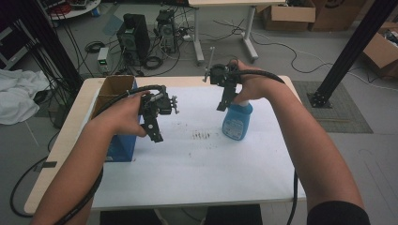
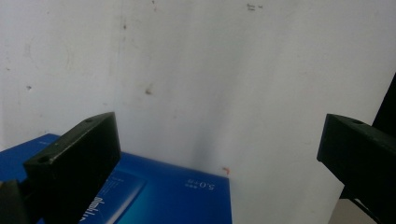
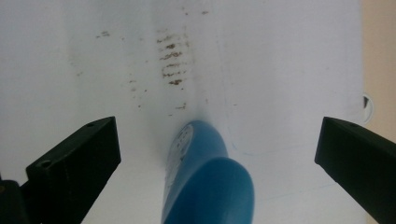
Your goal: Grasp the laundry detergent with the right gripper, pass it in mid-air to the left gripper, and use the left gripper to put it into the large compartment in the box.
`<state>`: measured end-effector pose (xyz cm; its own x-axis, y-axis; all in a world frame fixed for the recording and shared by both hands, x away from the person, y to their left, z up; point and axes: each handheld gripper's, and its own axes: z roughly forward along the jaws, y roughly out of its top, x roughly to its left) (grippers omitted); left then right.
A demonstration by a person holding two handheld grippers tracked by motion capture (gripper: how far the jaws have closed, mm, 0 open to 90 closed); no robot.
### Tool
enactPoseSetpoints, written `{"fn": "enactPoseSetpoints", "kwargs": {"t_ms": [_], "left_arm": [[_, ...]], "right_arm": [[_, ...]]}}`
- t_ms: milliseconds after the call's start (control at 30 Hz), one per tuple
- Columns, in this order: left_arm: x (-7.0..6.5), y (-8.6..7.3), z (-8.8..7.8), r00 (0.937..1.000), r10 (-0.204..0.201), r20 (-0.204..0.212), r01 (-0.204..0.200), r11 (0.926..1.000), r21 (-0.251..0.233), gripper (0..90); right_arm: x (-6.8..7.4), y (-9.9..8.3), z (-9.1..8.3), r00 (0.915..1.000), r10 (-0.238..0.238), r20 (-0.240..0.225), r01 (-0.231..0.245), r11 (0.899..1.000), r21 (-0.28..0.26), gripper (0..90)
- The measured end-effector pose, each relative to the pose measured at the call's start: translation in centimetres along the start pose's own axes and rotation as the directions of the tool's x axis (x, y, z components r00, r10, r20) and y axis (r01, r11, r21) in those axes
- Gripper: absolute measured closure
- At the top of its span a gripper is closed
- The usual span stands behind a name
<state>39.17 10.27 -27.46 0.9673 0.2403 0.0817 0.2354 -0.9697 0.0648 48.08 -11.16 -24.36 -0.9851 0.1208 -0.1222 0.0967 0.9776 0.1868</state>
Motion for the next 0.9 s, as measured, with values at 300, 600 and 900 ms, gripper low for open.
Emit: {"fn": "enactPoseSetpoints", "kwargs": {"t_ms": [300,600,900], "left_arm": [[0.5,-0.2,-0.4,0.9999,-0.006,-0.008,0.006,1.0000,-0.005,0.1],[0.3,-0.5,-0.4,0.9999,-0.008,-0.007,0.008,0.9999,-0.008,0.1],[-0.4,-0.3,-1.0,0.9998,0.004,-0.018,-0.004,0.9998,-0.019,0.1]], "right_arm": [[-2.4,-0.9,-2.1,0.9678,0.167,0.189,-0.141,0.980,-0.143,0.0],[-3.7,-4.8,-5.7,0.8365,0.500,0.225,-0.355,0.807,-0.471,0.7],[-2.3,-12.2,-7.1,0.7506,0.650,0.120,-0.418,0.608,-0.675,0.0]]}}
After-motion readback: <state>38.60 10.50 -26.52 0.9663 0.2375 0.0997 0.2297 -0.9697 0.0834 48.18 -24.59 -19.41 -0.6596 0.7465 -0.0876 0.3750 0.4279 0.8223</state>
